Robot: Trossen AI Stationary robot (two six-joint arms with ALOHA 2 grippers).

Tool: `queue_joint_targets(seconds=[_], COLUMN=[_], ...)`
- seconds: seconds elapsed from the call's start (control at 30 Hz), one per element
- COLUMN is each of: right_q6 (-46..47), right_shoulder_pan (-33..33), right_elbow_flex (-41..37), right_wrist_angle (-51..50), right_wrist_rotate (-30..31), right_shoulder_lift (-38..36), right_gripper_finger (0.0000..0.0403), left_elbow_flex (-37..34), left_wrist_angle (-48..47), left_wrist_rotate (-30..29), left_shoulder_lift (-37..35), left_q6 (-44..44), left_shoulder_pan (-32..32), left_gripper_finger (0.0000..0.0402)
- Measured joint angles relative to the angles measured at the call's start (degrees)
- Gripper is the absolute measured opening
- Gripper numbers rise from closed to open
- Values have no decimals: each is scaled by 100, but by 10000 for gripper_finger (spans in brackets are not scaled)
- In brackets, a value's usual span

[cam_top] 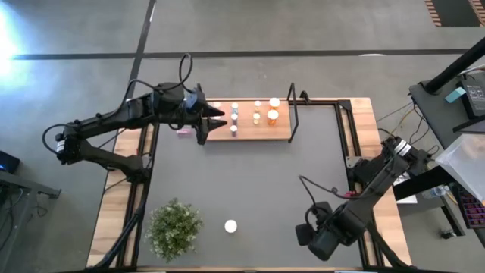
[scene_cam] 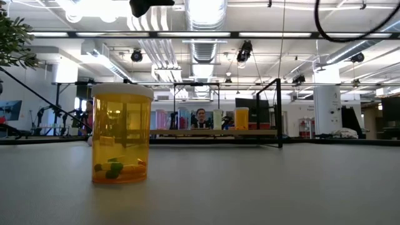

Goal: Pick and place medicine bottles onto shelf by color
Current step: Put the yellow pill bottle on the shelf aligned with the other yellow pill bottles

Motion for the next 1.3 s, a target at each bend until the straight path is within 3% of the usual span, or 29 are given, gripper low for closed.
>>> queue_joint_targets(seconds=[0.27,0.77,1.3], right_q6=[-218,-689,-980], right_shoulder_pan=[0,2,0], right_elbow_flex=[-643,-1724,-1958], right_wrist_angle=[131,1109,1484], right_wrist_rotate=[-456,-715,-767], right_shoulder_lift=[0,-63,-66], right_gripper_finger=[272,265,183], left_elbow_flex=[0,-4,-33], left_wrist_angle=[113,179,176], left_wrist_rotate=[-15,-42,-50], left_shoulder_lift=[4,17,49], left_q6=[0,-17,-15], left_shoulder_pan=[-4,-1,5], left_gripper_finger=[163,163,163])
